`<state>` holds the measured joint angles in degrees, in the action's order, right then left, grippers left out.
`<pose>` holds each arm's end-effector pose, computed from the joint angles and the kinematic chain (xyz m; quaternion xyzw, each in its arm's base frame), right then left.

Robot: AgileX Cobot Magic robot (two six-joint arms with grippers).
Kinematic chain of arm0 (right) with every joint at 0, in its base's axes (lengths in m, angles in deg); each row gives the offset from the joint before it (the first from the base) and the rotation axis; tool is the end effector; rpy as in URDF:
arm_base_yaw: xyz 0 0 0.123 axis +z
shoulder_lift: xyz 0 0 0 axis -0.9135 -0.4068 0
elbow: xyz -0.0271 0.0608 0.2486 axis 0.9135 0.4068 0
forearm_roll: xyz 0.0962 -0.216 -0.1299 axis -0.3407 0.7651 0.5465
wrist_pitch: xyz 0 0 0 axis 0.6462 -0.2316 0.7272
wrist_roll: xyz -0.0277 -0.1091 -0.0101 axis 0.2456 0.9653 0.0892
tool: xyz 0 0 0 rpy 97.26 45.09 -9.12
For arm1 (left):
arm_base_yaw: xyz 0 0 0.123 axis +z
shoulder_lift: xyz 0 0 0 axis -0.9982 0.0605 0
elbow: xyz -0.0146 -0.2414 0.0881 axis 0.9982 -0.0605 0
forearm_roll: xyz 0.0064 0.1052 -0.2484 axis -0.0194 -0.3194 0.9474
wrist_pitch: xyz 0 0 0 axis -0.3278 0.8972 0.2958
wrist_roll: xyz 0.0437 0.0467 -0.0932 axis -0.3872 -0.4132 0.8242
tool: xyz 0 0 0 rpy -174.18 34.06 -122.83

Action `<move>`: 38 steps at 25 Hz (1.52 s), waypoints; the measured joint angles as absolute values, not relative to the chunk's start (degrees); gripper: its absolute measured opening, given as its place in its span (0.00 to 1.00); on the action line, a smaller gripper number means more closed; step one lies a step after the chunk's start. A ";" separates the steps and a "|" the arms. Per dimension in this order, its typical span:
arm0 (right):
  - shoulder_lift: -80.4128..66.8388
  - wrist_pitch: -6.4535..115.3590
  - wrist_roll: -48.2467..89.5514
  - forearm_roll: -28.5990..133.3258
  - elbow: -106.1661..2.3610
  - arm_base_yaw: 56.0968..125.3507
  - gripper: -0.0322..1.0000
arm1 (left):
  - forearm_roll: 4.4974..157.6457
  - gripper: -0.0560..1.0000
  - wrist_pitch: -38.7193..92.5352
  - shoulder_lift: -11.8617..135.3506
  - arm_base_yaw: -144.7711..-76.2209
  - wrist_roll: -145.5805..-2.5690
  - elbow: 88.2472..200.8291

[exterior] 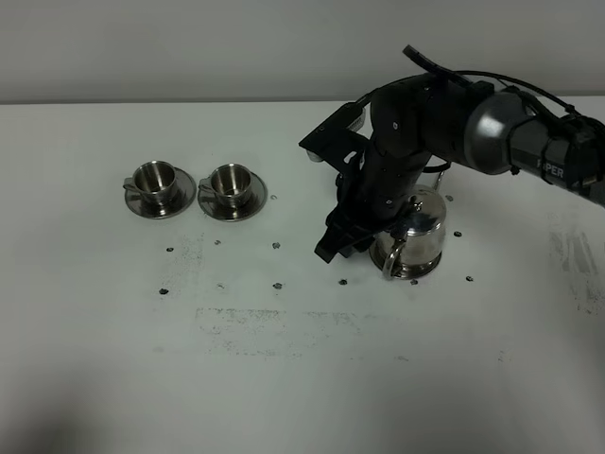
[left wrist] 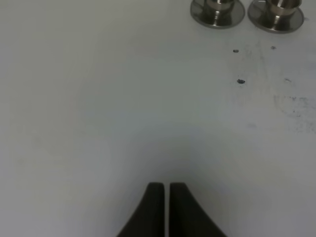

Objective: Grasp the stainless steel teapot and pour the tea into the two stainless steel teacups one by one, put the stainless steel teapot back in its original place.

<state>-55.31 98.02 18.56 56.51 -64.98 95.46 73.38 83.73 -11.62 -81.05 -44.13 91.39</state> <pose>0.3875 0.2257 0.1213 -0.4063 0.9054 0.0372 0.1177 0.0629 -0.0040 0.2647 -0.0092 0.8606 -0.0081 0.5091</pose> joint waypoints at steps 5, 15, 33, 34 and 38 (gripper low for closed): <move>-52.48 104.58 18.60 55.33 -64.98 95.46 0.40 | 73.38 0.11 83.73 -11.62 -81.05 -44.13 91.39; -43.66 97.65 15.82 52.28 -59.73 99.14 0.40 | 73.38 0.11 83.73 -11.62 -81.05 -44.13 91.39; -41.36 68.32 8.77 43.59 -36.99 99.23 0.40 | 73.38 0.11 83.73 -11.62 -81.05 -44.13 91.39; -42.09 67.91 8.46 43.59 -36.99 99.18 0.40 | 73.38 0.11 83.73 -11.62 -81.05 -44.13 91.39; -43.78 67.58 6.80 43.72 -36.99 97.74 0.40 | 73.38 0.11 83.74 -11.62 -81.05 -44.13 91.39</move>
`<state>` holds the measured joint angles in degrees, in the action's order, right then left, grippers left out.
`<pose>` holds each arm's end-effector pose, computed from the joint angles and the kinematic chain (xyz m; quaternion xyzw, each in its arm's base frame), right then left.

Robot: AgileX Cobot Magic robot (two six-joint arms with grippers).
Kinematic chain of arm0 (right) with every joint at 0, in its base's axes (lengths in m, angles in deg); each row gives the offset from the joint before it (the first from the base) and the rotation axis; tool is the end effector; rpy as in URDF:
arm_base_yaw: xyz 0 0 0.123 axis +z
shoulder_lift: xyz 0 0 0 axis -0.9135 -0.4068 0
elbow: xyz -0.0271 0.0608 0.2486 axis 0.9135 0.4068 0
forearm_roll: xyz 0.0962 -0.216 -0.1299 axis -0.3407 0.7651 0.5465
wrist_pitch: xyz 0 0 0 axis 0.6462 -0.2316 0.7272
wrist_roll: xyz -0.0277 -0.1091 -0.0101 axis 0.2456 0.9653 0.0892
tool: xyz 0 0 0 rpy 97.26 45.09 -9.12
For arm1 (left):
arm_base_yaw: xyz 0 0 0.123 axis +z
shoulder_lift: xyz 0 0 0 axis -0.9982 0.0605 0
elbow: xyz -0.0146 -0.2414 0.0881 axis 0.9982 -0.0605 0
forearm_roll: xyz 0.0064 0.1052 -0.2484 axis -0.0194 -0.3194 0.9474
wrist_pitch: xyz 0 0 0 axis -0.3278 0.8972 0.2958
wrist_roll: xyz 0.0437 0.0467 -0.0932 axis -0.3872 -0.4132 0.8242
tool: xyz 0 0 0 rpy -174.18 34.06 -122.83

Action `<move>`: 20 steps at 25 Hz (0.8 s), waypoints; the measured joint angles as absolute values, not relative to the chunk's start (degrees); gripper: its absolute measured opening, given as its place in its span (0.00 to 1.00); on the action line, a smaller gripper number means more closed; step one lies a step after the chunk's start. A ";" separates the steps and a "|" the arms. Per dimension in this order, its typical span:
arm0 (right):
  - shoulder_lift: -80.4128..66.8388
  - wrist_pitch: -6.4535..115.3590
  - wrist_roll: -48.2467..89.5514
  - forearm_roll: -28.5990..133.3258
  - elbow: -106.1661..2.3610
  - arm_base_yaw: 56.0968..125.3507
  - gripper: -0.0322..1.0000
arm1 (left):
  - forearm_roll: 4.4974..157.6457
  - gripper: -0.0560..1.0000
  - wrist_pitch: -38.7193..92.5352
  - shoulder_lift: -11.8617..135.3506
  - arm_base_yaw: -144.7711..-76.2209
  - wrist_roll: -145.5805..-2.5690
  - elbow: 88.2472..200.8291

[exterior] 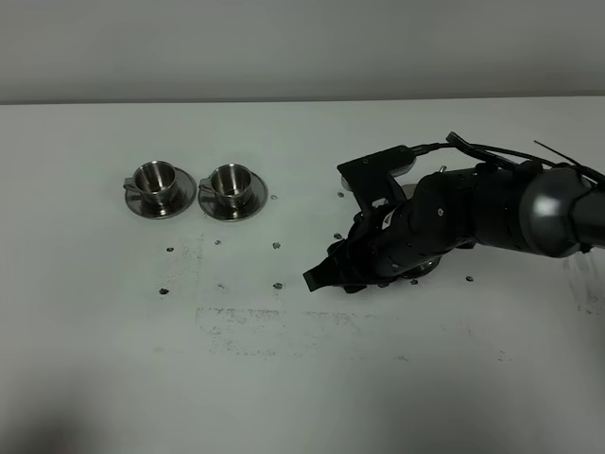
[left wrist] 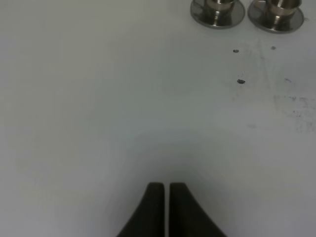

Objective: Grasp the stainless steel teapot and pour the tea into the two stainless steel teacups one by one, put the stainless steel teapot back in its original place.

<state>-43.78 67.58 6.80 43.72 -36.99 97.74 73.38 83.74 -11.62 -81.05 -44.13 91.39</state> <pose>0.3313 0.2194 0.0930 -0.2257 0.9409 0.1301 0.2163 0.0629 -0.0040 0.2647 -0.0092 0.8607 -0.0081 0.5090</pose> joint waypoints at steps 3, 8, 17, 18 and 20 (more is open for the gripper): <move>-44.24 68.30 5.22 44.39 -36.99 96.43 0.40 | 73.38 0.11 83.74 -11.62 -81.05 -44.13 91.39; -44.24 70.60 1.57 46.93 -36.99 95.25 0.40 | 73.38 0.11 83.74 -11.62 -81.05 -44.13 91.39; -44.24 72.87 -6.02 54.43 -36.43 93.77 0.40 | 73.38 0.11 83.74 -11.62 -81.05 -44.13 91.39; -44.24 73.25 -6.69 55.21 -36.43 93.60 0.40 | 73.38 0.11 83.74 -11.62 -81.05 -44.13 91.39; -44.24 74.27 -7.98 56.64 -36.43 93.52 0.40 | 73.38 0.11 83.74 -11.62 -81.05 -44.13 91.39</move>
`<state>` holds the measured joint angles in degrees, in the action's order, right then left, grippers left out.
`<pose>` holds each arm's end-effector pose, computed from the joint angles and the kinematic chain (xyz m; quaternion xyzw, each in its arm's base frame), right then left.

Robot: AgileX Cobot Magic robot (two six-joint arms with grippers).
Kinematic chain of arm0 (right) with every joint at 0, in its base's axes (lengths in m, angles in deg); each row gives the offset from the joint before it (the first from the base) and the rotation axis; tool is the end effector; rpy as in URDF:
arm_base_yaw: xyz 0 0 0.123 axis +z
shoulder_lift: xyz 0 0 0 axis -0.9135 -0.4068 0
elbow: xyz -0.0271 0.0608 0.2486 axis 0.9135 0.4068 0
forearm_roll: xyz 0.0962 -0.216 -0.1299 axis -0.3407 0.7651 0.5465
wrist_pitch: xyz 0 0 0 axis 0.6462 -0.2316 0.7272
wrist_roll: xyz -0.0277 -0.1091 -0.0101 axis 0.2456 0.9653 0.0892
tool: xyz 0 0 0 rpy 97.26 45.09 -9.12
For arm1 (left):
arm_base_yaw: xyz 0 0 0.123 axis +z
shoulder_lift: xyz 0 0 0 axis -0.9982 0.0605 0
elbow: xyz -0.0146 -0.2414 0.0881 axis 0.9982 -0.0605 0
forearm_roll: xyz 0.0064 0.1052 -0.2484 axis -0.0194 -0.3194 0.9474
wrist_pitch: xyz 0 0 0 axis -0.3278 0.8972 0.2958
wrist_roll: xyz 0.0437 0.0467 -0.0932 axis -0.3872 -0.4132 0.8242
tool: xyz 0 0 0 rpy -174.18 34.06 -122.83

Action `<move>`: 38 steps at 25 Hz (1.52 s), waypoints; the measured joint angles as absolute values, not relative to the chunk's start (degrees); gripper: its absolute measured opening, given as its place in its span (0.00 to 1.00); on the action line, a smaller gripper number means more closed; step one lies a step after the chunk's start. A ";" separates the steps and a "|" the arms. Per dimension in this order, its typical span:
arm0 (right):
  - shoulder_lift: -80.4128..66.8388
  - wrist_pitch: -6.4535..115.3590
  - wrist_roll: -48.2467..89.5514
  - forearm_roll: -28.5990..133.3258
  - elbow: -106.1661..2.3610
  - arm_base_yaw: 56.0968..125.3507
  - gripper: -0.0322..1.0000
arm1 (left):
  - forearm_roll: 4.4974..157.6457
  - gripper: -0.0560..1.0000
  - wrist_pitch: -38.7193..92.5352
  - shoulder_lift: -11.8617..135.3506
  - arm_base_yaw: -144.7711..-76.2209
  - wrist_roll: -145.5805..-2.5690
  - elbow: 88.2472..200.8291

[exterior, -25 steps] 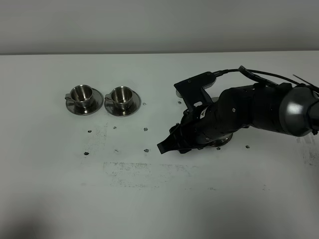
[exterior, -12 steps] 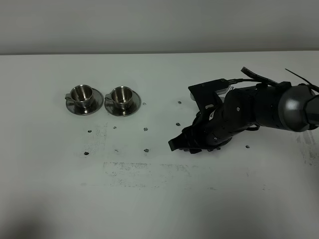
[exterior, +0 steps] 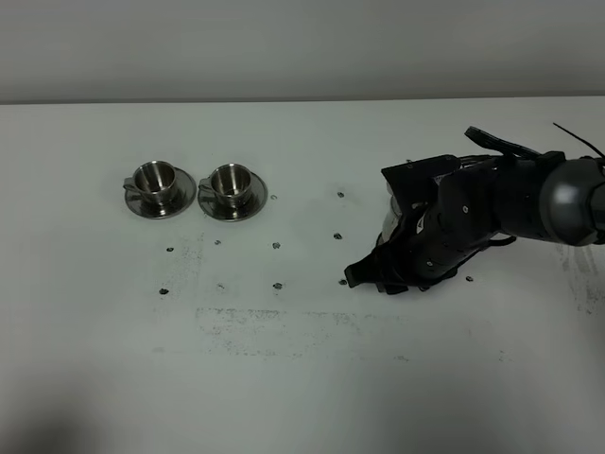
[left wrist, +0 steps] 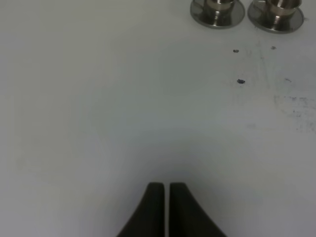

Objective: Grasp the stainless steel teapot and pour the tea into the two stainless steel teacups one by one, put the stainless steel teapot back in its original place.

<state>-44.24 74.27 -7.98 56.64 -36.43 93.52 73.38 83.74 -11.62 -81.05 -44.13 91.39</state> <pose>0.3364 0.1792 0.0806 -0.1617 0.9711 0.0690 0.1613 0.0629 -0.0040 0.2647 -0.0092 0.8607 -0.0081 0.5090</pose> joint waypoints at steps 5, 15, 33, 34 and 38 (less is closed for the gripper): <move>-44.24 76.91 -10.39 59.07 -36.43 93.52 0.40 | 73.38 0.11 83.74 -11.62 -81.05 -44.13 91.39; -44.24 81.56 -18.41 68.52 -36.43 92.74 0.40 | 73.38 0.11 83.74 -11.62 -81.05 -44.13 91.39; -30.16 97.90 -14.01 72.53 -36.43 95.45 0.40 | 73.38 0.11 83.74 -11.62 -81.05 -44.13 91.39; -28.92 97.32 -12.54 73.53 -36.43 95.22 0.41 | 73.38 0.11 83.74 -11.62 -81.05 -44.13 91.39; -27.81 94.07 -6.95 73.22 -36.43 92.46 0.45 | 73.38 0.11 83.74 -11.62 -81.05 -44.13 91.39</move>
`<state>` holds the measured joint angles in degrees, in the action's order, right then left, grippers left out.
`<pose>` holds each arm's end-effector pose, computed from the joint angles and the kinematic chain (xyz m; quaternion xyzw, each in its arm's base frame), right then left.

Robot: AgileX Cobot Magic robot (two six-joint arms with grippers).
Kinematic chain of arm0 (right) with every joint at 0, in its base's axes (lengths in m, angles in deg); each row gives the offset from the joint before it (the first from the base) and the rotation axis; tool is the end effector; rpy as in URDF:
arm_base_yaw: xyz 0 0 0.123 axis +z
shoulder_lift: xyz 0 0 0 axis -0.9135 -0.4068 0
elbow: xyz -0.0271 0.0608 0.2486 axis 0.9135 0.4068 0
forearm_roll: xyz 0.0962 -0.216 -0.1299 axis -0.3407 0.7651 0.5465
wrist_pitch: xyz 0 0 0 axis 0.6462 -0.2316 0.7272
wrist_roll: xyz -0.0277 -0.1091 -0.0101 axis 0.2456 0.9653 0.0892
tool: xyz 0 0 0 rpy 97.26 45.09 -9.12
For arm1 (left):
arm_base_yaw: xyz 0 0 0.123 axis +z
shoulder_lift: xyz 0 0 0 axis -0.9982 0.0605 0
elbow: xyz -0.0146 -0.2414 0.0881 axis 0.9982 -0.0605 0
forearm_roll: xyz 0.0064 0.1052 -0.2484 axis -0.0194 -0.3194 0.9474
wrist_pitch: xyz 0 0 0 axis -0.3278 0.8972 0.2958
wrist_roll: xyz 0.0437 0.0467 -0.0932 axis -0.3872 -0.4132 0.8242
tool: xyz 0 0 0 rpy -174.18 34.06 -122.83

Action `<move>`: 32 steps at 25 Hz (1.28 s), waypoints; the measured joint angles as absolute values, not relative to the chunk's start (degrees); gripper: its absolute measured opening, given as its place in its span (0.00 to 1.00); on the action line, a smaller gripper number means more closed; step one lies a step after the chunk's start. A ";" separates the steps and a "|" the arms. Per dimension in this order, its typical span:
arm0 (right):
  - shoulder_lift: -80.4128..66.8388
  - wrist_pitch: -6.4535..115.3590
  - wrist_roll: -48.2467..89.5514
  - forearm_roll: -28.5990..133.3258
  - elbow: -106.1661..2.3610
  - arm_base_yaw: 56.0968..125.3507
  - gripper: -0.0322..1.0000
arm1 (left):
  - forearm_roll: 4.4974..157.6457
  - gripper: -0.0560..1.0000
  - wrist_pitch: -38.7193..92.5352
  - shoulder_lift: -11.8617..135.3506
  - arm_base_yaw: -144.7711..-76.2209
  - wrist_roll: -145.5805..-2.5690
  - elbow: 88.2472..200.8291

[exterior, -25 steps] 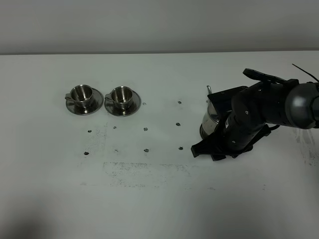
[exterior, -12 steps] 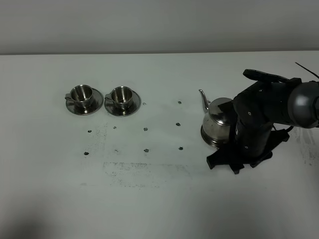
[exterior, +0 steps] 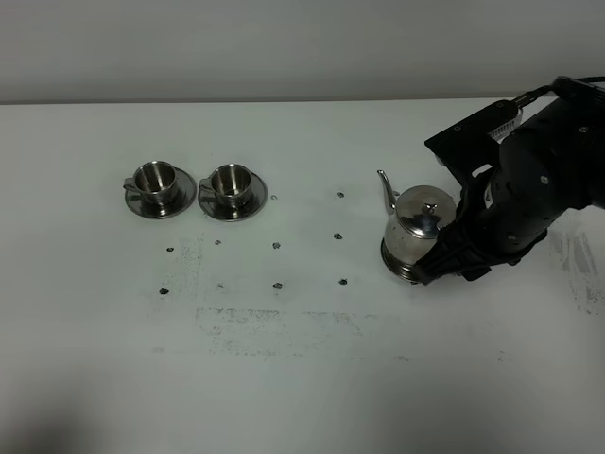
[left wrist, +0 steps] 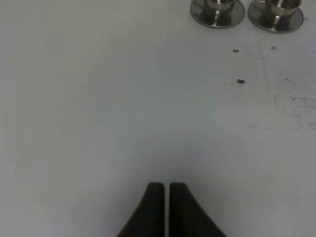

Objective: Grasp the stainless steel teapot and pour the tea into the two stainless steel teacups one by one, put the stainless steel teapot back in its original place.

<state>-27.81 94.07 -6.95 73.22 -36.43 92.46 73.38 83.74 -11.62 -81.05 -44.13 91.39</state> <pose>0.3162 0.1361 0.1747 -0.2455 0.9539 -0.0525 0.1646 0.0629 -0.0040 0.2647 -0.0092 0.8607 -0.0081 0.5090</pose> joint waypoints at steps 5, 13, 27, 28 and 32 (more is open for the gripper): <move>-27.87 88.48 -1.24 71.13 -36.43 87.78 0.54 | 73.38 0.11 83.74 -11.62 -81.05 -44.13 91.39; -33.03 88.93 9.14 60.26 -41.29 83.15 0.57 | 73.38 0.11 83.74 -11.62 -81.05 -44.13 91.39; -41.50 93.09 14.15 57.45 -46.78 83.15 0.57 | 73.38 0.11 83.74 -11.62 -81.05 -44.13 91.39; -41.70 93.09 14.33 57.13 -46.78 83.15 0.57 | 73.38 0.11 83.74 -11.62 -81.05 -44.13 91.39; -42.85 92.87 14.64 56.54 -46.78 83.13 0.57 | 73.38 0.11 83.74 -11.62 -81.05 -44.13 91.39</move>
<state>-42.85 92.87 14.64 56.54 -46.78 83.13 73.38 83.74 -11.62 -81.05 -44.13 91.39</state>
